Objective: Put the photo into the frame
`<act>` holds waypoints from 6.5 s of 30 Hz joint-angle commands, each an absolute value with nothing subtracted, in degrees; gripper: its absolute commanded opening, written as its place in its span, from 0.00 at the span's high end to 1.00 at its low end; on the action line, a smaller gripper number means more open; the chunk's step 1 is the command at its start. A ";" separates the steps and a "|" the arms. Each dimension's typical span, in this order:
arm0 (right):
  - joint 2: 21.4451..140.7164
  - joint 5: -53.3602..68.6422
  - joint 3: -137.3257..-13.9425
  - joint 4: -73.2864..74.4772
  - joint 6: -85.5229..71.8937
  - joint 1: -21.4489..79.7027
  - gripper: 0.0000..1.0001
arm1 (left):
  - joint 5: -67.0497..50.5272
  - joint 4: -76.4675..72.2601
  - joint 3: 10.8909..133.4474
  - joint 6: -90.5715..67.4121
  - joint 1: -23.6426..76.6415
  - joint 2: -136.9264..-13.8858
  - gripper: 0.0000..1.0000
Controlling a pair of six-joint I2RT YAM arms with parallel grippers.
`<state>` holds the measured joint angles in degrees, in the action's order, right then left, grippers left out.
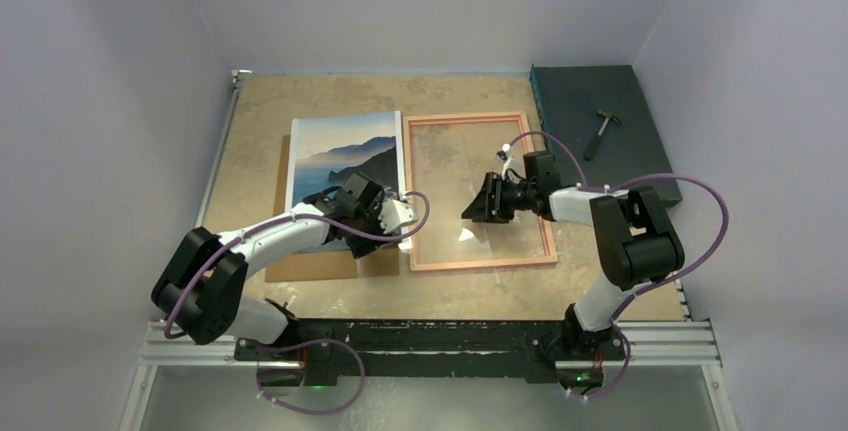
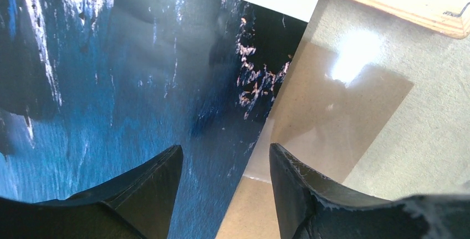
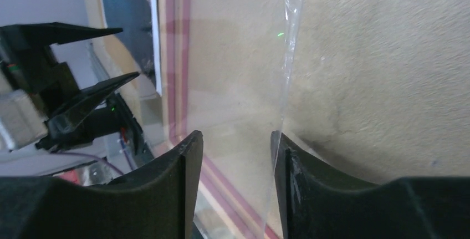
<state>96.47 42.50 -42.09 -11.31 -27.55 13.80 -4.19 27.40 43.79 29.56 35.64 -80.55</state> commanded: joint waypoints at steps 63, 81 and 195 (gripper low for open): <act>64.38 16.50 -71.74 27.50 -23.58 9.74 1.00 | -19.43 25.97 70.22 10.93 28.14 -98.38 0.34; 64.91 20.01 -69.08 25.32 -23.98 8.97 1.00 | -4.35 14.68 72.85 5.36 32.71 -109.20 0.41; 64.24 22.54 -25.98 -51.99 -71.25 13.46 1.00 | -31.17 9.63 50.58 0.39 10.68 -95.80 0.87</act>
<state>65.45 23.33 -23.35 -44.64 -71.40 12.75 -29.43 11.27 51.48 0.64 10.33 -95.85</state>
